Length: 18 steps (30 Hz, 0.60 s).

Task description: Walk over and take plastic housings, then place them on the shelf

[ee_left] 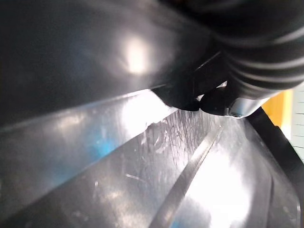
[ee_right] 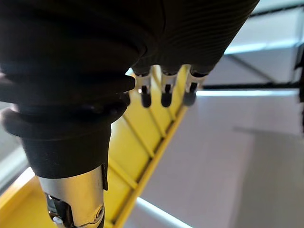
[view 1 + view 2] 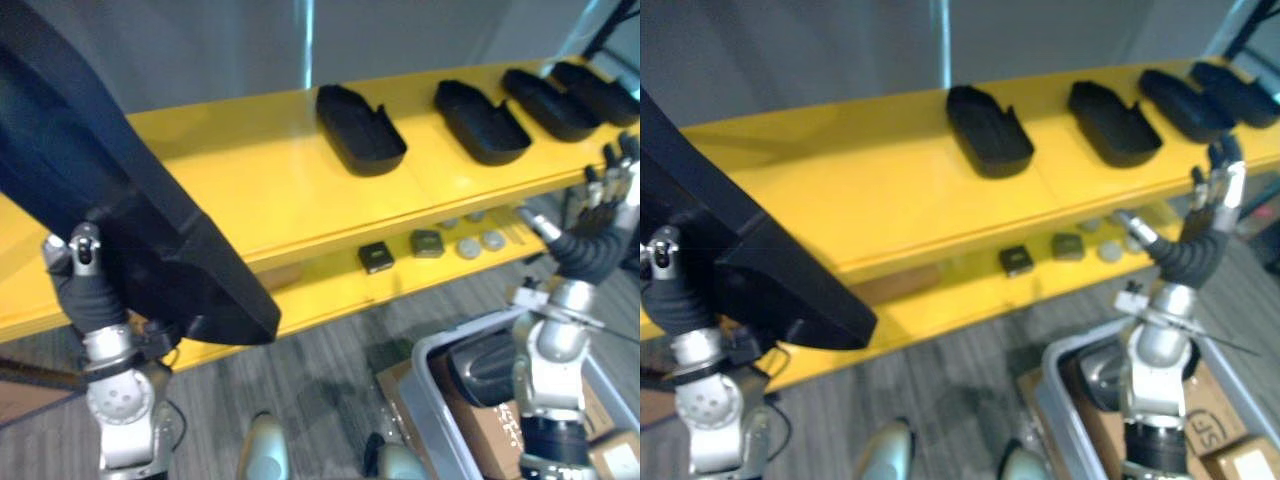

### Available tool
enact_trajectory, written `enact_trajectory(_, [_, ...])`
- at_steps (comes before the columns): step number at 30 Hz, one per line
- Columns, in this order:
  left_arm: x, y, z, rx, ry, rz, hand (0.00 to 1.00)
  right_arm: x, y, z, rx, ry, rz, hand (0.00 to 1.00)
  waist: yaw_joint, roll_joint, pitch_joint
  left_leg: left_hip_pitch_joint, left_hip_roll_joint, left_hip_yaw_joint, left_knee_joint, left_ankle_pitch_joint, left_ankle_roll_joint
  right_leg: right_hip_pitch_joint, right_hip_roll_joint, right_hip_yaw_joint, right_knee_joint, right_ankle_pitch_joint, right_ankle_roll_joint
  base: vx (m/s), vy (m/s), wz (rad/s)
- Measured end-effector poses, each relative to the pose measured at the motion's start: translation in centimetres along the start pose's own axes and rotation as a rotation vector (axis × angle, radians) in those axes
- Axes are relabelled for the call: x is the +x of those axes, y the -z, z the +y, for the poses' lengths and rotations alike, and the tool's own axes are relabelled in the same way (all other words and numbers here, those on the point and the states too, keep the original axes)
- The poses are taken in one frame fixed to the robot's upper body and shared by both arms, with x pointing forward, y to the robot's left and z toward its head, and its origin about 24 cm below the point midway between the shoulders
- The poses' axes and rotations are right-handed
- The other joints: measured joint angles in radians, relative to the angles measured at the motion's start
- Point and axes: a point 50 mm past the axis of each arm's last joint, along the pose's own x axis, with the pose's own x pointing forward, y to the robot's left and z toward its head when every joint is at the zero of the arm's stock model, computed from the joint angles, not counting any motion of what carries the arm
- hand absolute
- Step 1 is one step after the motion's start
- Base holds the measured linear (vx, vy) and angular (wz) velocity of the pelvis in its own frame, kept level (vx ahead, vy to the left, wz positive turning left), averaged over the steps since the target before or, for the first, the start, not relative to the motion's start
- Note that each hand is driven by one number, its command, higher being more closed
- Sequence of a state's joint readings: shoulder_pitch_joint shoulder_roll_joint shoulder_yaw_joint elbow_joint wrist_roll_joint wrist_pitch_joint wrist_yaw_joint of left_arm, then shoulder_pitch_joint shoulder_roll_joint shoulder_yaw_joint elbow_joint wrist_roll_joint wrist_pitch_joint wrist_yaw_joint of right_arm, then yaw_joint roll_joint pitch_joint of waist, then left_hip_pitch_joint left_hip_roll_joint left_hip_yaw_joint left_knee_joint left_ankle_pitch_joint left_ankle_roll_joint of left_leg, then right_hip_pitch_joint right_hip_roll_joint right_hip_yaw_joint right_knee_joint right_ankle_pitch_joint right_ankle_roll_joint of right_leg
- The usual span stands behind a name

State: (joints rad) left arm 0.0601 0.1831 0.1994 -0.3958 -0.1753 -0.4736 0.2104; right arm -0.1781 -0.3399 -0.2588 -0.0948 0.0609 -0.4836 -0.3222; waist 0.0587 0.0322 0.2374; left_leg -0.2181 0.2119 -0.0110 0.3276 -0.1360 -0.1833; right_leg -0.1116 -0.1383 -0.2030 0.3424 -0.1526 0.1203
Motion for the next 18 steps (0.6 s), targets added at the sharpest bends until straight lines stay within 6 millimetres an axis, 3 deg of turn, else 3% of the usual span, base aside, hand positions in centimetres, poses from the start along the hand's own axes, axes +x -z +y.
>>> enact_trajectory(2, [0.6, -0.1, -0.4, 0.018, 0.017, -0.02, 1.0, -0.1, 0.2, 0.2, 0.007, -0.014, 0.012, 0.0, -0.002, 0.0, 0.0, 0.075, -0.011, 0.023, -0.097, 0.045, 0.007, 0.025, -0.011, 0.004, 0.001, 0.0, 0.0, 0.11, -0.043, 0.14])
enact_trajectory(8, [1.9, 1.2, -0.6, 0.183, 0.07, 0.064, 1.0, 0.1, -1.0, 0.5, 0.09, -0.08, -0.033, 0.0, -0.019, -0.017, -0.002, 0.165, -0.017, 0.101, -0.149, 0.047, 0.007, 0.077, -0.017, 0.035, -0.033, 0.006, -0.008, 0.08, 0.031, -0.17])
enact_trajectory(13, [2.5, 3.8, 1.7, 0.395, 0.075, 0.225, 1.0, -1.0, -1.4, 0.2, 0.125, -0.122, -0.012, 0.0, -0.034, -0.029, -0.006, 0.236, -0.02, 0.167, -0.188, 0.047, 0.007, 0.117, -0.017, 0.075, -0.092, 0.017, 0.002, 0.02, 0.019, -0.31])
enact_trajectory(18, [6.1, 7.3, 4.7, 0.53, 0.062, 0.408, 1.0, -2.4, -0.7, -0.6, 0.114, -0.155, 0.094, 0.0, -0.074, -0.028, -0.007, 0.27, -0.025, 0.22, -0.222, 0.062, 0.014, 0.112, -0.016, 0.123, -0.115, 0.041, 0.004, -0.04, 0.02, -0.28])
